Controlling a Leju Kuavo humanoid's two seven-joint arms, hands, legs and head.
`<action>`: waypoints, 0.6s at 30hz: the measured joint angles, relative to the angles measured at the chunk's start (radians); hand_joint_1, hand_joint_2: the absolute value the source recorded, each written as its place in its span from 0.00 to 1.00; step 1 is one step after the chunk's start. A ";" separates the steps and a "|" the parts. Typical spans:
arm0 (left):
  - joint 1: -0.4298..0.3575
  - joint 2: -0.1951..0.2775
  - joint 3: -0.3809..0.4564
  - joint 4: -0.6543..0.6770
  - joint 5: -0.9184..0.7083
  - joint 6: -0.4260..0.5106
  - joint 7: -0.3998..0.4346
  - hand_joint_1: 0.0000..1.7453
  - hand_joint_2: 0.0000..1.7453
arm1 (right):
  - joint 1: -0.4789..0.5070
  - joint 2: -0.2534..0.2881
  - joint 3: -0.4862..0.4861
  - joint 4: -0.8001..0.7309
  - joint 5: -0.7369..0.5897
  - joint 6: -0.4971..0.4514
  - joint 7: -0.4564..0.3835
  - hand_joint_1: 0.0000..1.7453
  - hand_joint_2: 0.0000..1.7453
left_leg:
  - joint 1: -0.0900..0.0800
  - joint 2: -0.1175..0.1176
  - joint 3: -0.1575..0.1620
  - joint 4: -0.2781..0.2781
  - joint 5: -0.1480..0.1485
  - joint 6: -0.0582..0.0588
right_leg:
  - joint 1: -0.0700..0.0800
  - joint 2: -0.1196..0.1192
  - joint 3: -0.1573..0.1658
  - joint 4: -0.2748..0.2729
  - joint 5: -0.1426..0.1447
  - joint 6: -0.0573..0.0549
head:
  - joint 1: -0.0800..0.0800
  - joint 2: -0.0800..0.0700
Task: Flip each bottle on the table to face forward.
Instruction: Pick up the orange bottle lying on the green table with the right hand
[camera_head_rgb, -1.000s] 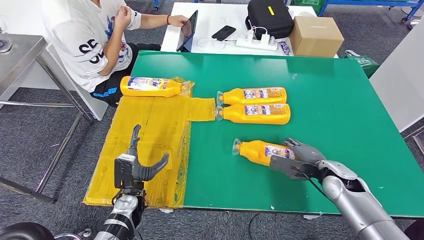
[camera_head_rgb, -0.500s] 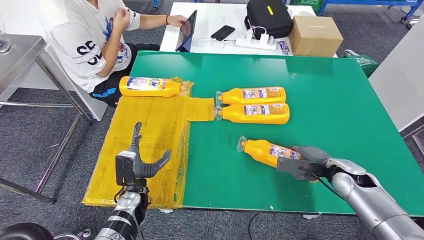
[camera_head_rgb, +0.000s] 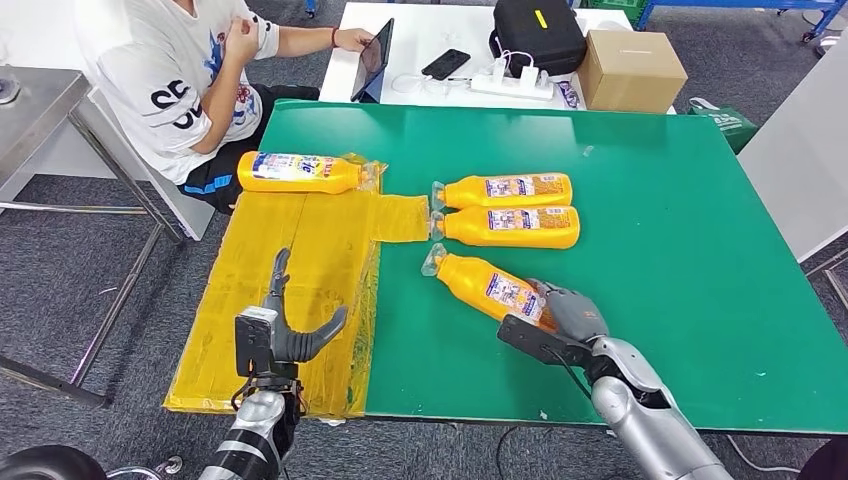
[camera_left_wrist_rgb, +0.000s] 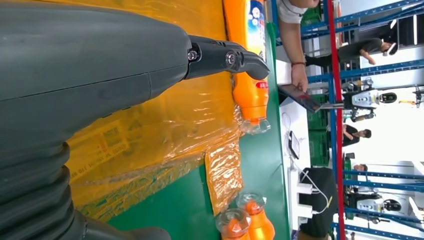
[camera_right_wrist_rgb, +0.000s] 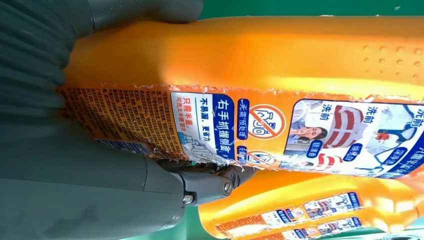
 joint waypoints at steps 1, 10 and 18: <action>0.002 0.000 -0.001 -0.003 0.001 -0.005 0.001 0.00 1.00 | 0.007 0.013 -0.010 -0.004 0.005 -0.027 -0.030 1.00 1.00 | 0.000 0.000 -0.001 0.000 0.000 0.000 | 0.000 0.000 0.000 0.000 0.000 0.000 | 0.000 0.000; 0.031 -0.008 -0.046 -0.061 0.102 -0.155 0.091 0.00 1.00 | 0.095 0.240 -0.141 -0.214 0.074 -0.514 -0.338 1.00 1.00 | 0.001 0.000 -0.003 0.000 0.000 0.000 | 0.001 0.000 -0.004 0.000 -0.001 0.000 | 0.000 0.000; 0.042 -0.008 -0.132 -0.134 0.272 -0.324 0.170 0.00 1.00 | 0.147 0.360 -0.246 -0.314 0.040 -0.588 -0.469 1.00 1.00 | 0.000 0.000 -0.004 0.000 0.000 0.000 | -0.001 0.000 -0.004 0.000 -0.001 0.000 | 0.000 0.000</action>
